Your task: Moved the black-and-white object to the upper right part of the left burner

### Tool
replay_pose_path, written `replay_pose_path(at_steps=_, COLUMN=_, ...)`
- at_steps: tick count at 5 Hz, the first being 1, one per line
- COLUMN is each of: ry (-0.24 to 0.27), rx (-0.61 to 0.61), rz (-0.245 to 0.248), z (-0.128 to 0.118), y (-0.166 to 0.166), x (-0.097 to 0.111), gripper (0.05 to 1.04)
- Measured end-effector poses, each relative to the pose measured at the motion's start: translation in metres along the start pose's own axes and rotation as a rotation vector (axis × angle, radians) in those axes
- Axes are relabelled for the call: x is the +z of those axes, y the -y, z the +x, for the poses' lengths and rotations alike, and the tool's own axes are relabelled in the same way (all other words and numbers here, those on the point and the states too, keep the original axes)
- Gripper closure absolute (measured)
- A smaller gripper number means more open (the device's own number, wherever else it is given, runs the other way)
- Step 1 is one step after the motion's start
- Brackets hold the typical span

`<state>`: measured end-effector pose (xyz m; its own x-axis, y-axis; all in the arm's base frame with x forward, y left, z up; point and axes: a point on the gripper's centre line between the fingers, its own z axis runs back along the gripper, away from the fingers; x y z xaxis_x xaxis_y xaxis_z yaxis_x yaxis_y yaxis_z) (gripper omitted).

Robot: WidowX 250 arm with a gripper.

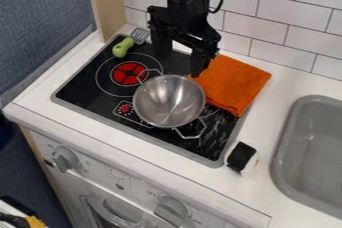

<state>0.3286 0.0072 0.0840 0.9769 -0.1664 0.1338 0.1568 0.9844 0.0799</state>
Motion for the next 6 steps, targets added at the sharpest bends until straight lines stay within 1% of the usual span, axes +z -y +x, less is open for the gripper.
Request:
replay_pose_path(at_steps=1, ry=-0.025, rx=-0.003, rz=-0.011, z=-0.002, y=0.002, x=-0.009, gripper=0.083)
replay_pose_path(at_steps=2, ry=0.009, rx=-0.115, rz=-0.042, z=0.005, y=0.032, x=-0.007, gripper=0.083)
replay_pose_path(at_steps=3, ry=0.038, rx=-0.242, rz=-0.05, z=0.009, y=0.08, x=0.01, gripper=0.083)
replay_pose_path(at_steps=4, ry=0.043, rx=-0.3, rz=-0.097, z=0.0, y=0.125, x=0.014, gripper=0.083)
replay_pose_path(at_steps=5, ry=-0.029, rx=-0.29, rz=-0.126, z=-0.02, y=0.136, x=-0.005, gripper=0.083)
replay_pose_path(at_steps=6, ry=-0.099, rx=-0.295, rz=-0.109, z=-0.045, y=0.144, x=-0.022, gripper=0.083)
